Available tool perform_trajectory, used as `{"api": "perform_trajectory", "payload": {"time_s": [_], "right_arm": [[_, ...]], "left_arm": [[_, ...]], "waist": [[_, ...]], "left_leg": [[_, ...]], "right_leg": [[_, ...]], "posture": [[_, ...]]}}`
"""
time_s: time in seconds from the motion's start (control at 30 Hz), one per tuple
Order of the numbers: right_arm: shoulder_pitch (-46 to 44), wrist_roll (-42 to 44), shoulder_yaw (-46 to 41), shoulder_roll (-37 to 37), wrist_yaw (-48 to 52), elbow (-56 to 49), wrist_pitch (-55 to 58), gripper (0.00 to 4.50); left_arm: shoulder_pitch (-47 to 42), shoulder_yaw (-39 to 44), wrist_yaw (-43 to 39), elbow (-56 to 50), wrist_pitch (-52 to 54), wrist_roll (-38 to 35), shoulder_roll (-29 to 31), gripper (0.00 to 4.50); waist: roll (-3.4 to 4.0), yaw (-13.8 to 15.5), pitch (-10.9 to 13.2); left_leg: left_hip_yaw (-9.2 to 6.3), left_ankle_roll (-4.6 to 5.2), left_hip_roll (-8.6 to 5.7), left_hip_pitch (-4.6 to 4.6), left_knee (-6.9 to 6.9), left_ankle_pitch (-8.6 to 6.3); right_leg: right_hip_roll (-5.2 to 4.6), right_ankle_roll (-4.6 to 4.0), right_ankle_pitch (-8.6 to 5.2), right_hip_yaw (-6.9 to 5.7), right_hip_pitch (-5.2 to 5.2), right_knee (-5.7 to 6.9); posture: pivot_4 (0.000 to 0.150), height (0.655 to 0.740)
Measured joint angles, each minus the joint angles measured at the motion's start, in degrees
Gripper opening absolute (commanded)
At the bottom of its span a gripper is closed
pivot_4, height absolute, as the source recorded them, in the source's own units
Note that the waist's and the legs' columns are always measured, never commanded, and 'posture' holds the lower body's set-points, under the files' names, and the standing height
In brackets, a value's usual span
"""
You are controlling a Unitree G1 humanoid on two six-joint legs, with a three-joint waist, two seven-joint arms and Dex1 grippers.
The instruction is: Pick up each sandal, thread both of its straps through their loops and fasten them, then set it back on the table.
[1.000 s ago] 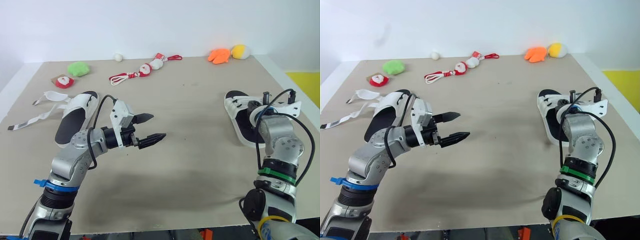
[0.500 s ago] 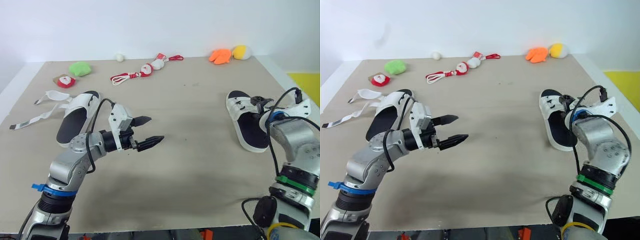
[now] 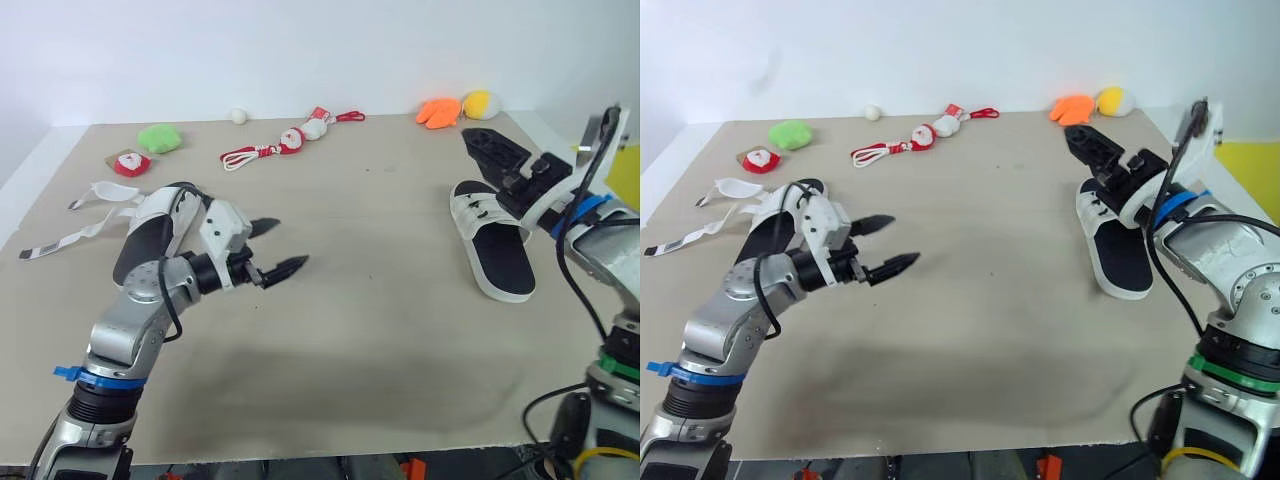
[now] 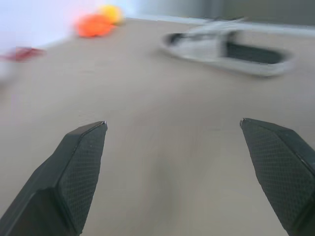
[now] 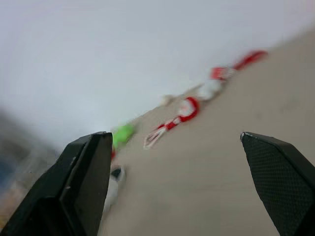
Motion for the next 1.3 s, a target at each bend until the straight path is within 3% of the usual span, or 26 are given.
{"api": "perform_trajectory", "payload": {"time_s": [0.13,0.23,0.37,0.67,1.2,1.3], "right_arm": [[0.04,-24.61,17.08,-8.42,26.62,-5.51,-11.89,4.46],[-0.12,-37.49,25.02,-8.08,38.32,-4.35,-21.22,4.46],[-3.79,-46.97,30.23,-2.88,47.85,0.42,-29.21,4.46],[-7.7,-56.32,30.96,4.03,55.26,6.44,-35.46,4.46],[-8.72,-60.22,29.77,7.74,55.76,7.22,-34.82,4.46],[-8.7,-60.4,29.56,7.89,55.24,6.75,-34.24,4.5]], "left_arm": [[-0.17,1.44,9.0,5.43,-8.29,15.39,8.5,4.5],[0.5,3.22,14.07,8.59,-13.64,22.79,11.63,4.5],[4.71,6.32,19.07,11.76,-19.75,28.73,14.36,4.5],[6.19,4.34,23.68,22.89,-26.86,40.82,19.63,4.5],[-15.11,-6.68,30.33,56.39,-40.48,46.78,14.18,4.5],[-17.07,-7.83,31.29,60.07,-42.26,47.34,13.78,3.63]], "waist": [[-0.07,-0.09,0.04],[-0.14,0.05,0.09],[-0.36,0.06,0.21],[-0.44,0.96,0.26],[-0.46,1.63,0.25],[-0.46,1.62,0.25]], "left_leg": [[-0.01,0.0,0.11,0.07,-0.05,0.0],[0.01,-0.03,0.03,0.0,-0.03,0.01],[0.13,-0.06,-0.03,-0.02,-0.03,0.0],[0.07,-0.08,-0.07,-0.04,-0.03,0.0],[0.02,-0.19,-0.08,-0.03,0.03,0.06],[0.0,-0.19,-0.08,-0.03,0.03,0.06]], "right_leg": [[0.09,0.05,0.01,-0.03,-0.03,0.0],[-0.03,0.07,0.01,-0.03,-0.03,-0.01],[-0.21,-0.17,0.18,-0.04,-0.06,-0.05],[-0.28,-0.41,0.32,-0.19,-0.06,-0.04],[-0.29,-0.47,0.42,-0.33,-0.07,0.11],[-0.29,-0.47,0.42,-0.34,-0.08,0.16]], "posture": [[0.15,0.74],[0.15,0.74],[0.15,0.74],[0.15,0.74],[0.15,0.74],[0.15,0.74]]}}
